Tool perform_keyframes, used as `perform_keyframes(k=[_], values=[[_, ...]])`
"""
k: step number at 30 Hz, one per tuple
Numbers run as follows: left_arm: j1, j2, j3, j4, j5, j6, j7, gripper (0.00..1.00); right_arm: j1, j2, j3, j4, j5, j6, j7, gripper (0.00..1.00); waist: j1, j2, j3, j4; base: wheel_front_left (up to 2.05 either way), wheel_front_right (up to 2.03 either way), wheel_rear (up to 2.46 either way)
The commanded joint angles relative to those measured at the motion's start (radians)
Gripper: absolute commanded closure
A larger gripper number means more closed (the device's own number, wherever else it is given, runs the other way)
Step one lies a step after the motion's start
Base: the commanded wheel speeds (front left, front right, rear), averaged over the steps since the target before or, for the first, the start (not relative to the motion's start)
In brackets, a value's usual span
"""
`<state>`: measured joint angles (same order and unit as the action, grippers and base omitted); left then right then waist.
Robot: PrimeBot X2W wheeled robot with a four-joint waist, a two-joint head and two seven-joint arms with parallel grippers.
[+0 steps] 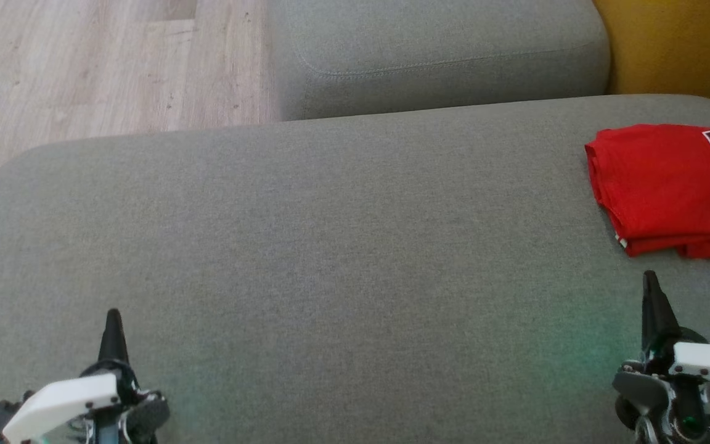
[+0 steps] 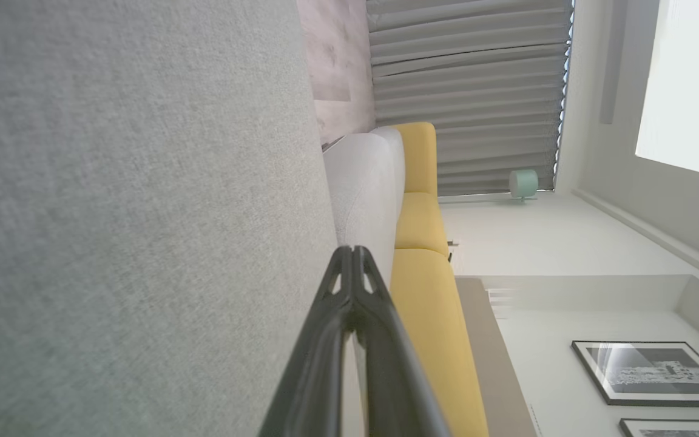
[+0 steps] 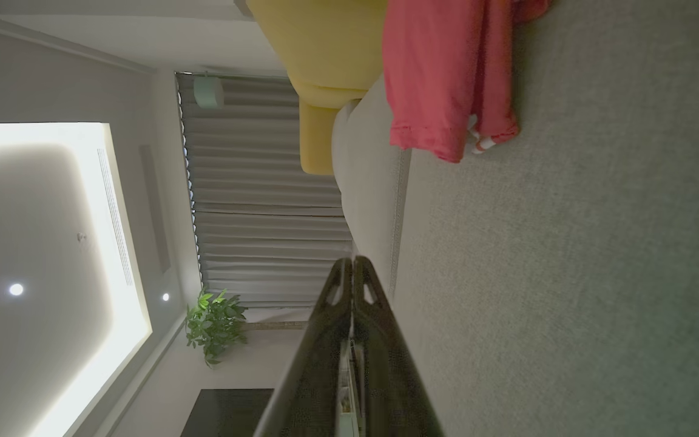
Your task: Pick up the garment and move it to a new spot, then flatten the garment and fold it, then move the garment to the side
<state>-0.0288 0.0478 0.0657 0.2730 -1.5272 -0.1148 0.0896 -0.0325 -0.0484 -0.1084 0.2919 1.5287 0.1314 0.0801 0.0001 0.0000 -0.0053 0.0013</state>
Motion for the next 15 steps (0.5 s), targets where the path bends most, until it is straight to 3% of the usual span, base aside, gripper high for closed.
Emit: perform_keyframes(k=[1,15], values=[[-0.068,0.002,0.040,-0.028,-0.035,-0.010,0.011,1.00,-0.066,-0.008,0.011,-0.044,0.039,-0.001,0.015,1.00,-0.0001,0.0000,0.003,0.000,0.00,0.00,0.00],[-0.079,0.002,0.048,-0.028,-0.082,-0.016,0.023,1.00,-0.075,-0.007,0.002,-0.048,0.086,-0.001,0.028,1.00,-0.0001,0.0000,0.008,-0.001,0.00,0.00,0.00]])
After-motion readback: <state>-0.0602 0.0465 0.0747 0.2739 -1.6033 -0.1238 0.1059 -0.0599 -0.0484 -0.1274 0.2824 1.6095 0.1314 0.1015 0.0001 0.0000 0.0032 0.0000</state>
